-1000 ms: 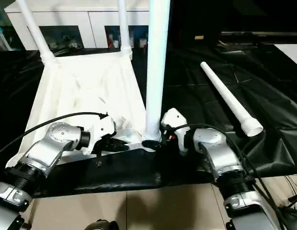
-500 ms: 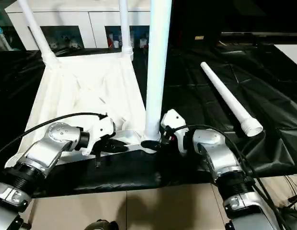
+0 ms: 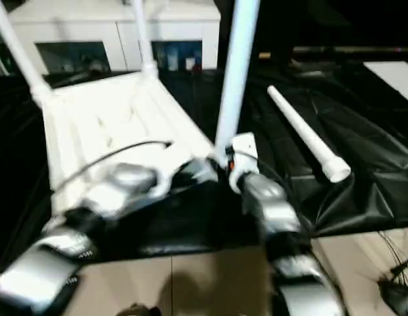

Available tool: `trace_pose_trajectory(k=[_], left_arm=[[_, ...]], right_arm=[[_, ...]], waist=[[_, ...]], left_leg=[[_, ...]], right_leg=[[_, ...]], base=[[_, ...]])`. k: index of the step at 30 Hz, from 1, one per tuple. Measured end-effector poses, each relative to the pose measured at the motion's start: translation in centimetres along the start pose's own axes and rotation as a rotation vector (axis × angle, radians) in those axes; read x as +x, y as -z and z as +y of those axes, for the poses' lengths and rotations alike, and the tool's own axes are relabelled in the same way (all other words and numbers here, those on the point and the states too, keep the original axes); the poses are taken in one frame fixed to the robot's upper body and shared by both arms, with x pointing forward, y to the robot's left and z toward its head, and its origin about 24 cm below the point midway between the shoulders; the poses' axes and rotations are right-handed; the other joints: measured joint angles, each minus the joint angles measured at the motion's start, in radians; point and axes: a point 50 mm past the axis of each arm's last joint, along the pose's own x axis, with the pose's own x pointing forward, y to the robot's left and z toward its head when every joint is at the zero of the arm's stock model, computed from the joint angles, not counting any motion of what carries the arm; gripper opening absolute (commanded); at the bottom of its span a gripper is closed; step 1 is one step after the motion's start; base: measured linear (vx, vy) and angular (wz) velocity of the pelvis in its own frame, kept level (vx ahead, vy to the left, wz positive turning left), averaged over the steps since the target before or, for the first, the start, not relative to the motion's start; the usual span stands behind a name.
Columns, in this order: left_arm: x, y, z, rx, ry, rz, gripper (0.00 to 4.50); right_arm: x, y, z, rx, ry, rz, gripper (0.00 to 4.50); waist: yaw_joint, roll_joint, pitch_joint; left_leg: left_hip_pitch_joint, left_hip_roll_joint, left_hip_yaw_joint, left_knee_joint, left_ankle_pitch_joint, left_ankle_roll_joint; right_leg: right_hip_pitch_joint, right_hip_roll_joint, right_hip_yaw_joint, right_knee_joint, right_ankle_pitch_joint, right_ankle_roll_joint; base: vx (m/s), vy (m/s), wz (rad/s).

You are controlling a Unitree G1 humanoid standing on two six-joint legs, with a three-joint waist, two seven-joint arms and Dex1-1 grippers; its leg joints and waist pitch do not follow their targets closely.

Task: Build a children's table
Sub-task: Rotate leg to tighten, then rotate table base

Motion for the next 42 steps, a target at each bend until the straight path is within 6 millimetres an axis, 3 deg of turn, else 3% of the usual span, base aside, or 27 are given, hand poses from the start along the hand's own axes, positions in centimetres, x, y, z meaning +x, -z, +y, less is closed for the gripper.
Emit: trace_pose_trajectory(k=[8,9,11,15,19,20,21,24,27,31,38,42], left_arm=[[0.5,-0.4,-0.3,0.017,-0.007,-0.007,0.00],[0.5,-0.4,-0.3,0.018,-0.006,-0.008,0.00],[0.5,-0.4,-0.2,0.022,-0.002,-0.011,0.00],[0.4,-0.3,-0.1,0.028,0.000,-0.032,0.00],[0.6,-0.5,-0.3,0.031,-0.009,-0.087,0.00],[0.7,-0.6,-0.4,0.019,-0.009,-0.105,0.44],[0.7,-0.8,-0.5,0.010,-0.007,-0.120,0.44],[0.2,-3.4,-0.4,-0.035,-0.003,-0.293,0.61],[-1.1,-6.1,0.7,0.000,-0.051,-0.404,0.82],[-4.5,-6.3,4.1,0.034,-0.185,-0.423,0.88],[-10.3,-1.7,8.5,0.014,-0.416,-0.246,0.88],[-16.4,2.8,11.8,0.019,-0.717,0.006,0.88]], right_arm=[[0.2,-0.1,-0.1,0.015,0.041,-0.014,2.72],[0.2,-0.1,-0.2,0.016,0.040,-0.016,3.07],[0.1,-0.2,-0.2,0.040,0.033,-0.028,3.07],[0.1,-0.4,-0.2,0.046,0.030,-0.058,3.48],[-1.0,-2.0,-0.7,0.039,0.036,-0.165,3.63],[-1.3,-2.4,-0.9,0.036,0.036,-0.188,3.73],[-1.7,-2.6,-1.1,0.034,0.038,-0.204,3.73],[-3.5,-2.4,-2.1,0.003,0.031,-0.215,3.73],[-4.8,-1.8,-2.4,-0.010,0.010,-0.194,3.73],[-6.9,-1.5,-2.7,-0.055,-0.049,-0.176,3.73],[-8.3,-0.6,-2.0,-0.077,-0.146,-0.115,3.73],[-8.6,0.6,-1.6,-0.084,-0.194,-0.034,3.73]], waist=[[0.001,0.000,-0.001],[0.001,0.000,-0.001],[0.001,0.000,0.000],[0.001,0.001,0.000],[0.011,0.001,0.000],[0.014,0.001,0.000],[0.017,0.001,0.000],[0.028,0.001,0.000],[0.022,0.003,-0.001],[0.001,0.009,-0.001],[-0.004,0.017,-0.003],[-0.018,0.018,-0.002]], left_leg=[[0.000,0.000,0.000,-0.001,0.000,0.000],[0.000,0.000,0.000,-0.001,0.000,0.000],[0.000,0.000,0.000,-0.002,0.000,0.000],[0.000,0.000,0.000,-0.007,0.000,0.000],[-0.002,0.000,0.000,-0.010,0.000,0.000],[-0.004,0.000,0.000,-0.010,0.000,0.000],[-0.005,0.000,0.000,-0.009,0.000,0.000],[-0.010,0.000,0.001,-0.005,0.001,0.002],[-0.016,0.000,0.001,-0.002,-0.002,0.006],[-0.015,0.002,0.001,-0.002,-0.003,0.007],[-0.013,0.002,0.000,-0.002,-0.001,0.004],[-0.014,0.001,-0.003,-0.002,-0.001,0.003]], right_leg=[[0.003,0.000,-0.001,-0.004,0.004,-0.005],[0.003,0.000,-0.001,-0.004,0.004,-0.005],[0.003,0.000,-0.001,-0.004,0.004,-0.005],[0.001,0.000,-0.002,-0.005,0.004,-0.004],[0.000,0.000,-0.003,-0.007,0.005,-0.003],[0.000,0.000,-0.003,-0.008,0.006,-0.003],[-0.001,0.000,-0.002,-0.008,0.006,-0.003],[-0.002,0.000,-0.001,-0.008,0.006,0.000],[-0.005,0.000,-0.001,-0.010,0.006,0.001],[-0.005,0.001,-0.001,-0.008,0.004,0.003],[-0.004,0.001,-0.001,-0.008,0.004,0.004],[-0.005,0.002,-0.001,-0.008,0.004,0.004]], base=[[0.000,0.000,0.00],[0.000,0.000,0.00],[0.000,0.000,0.00],[0.000,0.000,0.00],[0.000,0.000,0.00],[0.000,0.000,0.00],[0.000,0.000,0.00],[0.000,0.000,0.00],[0.000,0.000,0.00],[0.000,0.000,0.00],[0.000,0.000,0.00],[0.000,0.000,0.00]])
